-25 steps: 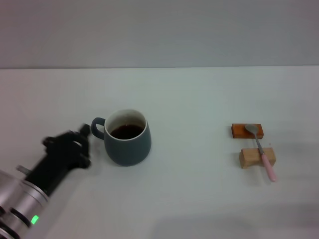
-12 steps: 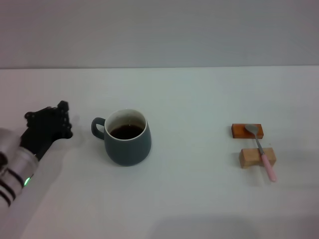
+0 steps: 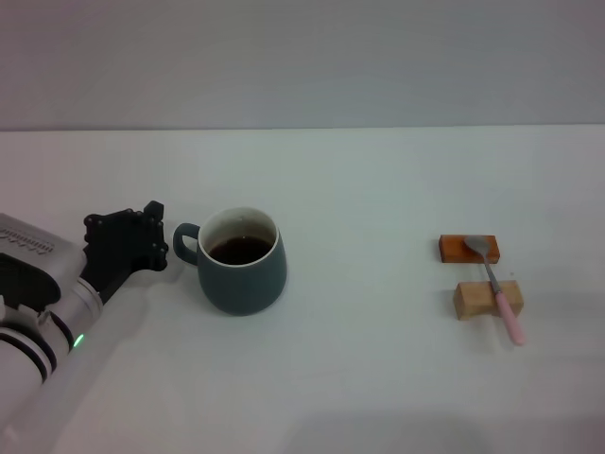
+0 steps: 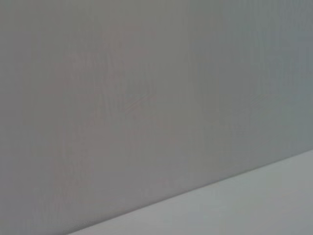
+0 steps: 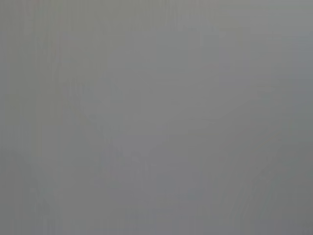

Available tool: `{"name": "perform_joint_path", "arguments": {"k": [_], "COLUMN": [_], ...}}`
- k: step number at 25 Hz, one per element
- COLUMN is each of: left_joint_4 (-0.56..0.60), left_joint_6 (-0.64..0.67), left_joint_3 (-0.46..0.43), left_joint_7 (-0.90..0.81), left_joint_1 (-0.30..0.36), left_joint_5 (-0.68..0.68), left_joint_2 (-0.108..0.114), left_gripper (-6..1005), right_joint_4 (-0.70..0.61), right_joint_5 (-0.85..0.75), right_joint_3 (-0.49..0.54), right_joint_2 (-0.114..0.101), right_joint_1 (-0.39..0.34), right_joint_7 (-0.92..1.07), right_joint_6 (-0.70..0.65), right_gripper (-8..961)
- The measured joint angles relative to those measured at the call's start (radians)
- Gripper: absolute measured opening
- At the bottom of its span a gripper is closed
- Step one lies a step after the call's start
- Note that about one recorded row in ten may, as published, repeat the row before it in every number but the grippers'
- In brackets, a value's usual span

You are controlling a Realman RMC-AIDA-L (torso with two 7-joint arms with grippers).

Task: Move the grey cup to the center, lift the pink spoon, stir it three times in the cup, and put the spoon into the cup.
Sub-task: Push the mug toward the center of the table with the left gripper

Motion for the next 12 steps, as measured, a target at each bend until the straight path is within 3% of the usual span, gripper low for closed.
{"name": "perform_joint_path", "arguments": {"k": [12], "left_joint_4": [0.003], "left_joint_6": [-0.013], "left_joint_3": [0.034], "left_joint_7": [-0.003], "left_joint_1": [0.003], "left_joint_5": [0.026], "left_joint_2": [0.001], "left_gripper": [-2], "right_joint_4": [-0.004], "right_joint_5": [0.000], "right_joint_3": [0.000], "right_joint_2": [-0.001], "right_joint_1": [0.024], "right_joint_7": [0.000], "right_joint_6": [0.014], "right_gripper": [650]}}
